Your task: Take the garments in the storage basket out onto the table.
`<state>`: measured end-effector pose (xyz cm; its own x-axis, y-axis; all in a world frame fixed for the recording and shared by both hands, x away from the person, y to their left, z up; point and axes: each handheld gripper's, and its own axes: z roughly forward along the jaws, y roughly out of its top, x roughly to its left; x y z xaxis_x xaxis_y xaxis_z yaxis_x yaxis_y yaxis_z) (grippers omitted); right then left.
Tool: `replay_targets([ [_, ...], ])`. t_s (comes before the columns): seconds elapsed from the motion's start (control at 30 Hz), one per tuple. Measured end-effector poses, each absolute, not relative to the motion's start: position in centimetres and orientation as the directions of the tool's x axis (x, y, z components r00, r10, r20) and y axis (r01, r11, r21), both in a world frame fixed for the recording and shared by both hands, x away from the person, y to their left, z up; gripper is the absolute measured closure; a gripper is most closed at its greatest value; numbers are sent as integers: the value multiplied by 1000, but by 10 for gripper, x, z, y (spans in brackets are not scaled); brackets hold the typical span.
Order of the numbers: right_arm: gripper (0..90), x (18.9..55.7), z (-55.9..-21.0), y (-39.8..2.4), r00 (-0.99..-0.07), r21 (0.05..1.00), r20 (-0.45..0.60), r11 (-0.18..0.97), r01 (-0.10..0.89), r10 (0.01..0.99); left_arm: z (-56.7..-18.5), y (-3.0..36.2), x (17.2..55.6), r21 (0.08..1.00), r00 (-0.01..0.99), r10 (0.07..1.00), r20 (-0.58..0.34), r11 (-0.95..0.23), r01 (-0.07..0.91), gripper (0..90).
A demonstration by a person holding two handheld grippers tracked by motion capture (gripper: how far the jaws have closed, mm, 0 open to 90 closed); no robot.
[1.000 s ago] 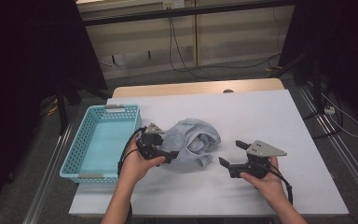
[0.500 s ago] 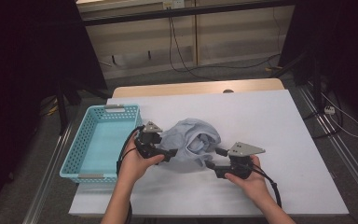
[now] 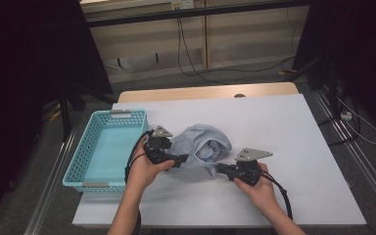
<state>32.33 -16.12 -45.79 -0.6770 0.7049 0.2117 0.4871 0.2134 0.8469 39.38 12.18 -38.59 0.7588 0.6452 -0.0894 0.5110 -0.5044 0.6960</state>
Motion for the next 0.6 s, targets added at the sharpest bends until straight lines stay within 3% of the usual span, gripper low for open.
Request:
replay_targets([
  [0.23, 898, 319, -444, -186, -664, 861, 285, 121, 495, 692, -383, 123, 394, 709, 755, 649, -94, -489, 508, 211],
  [0.6, 899, 306, -432, -231, -616, 862, 310, 60, 503, 724, -381, 121, 395, 716, 761, 643, -87, -490, 497, 211],
])
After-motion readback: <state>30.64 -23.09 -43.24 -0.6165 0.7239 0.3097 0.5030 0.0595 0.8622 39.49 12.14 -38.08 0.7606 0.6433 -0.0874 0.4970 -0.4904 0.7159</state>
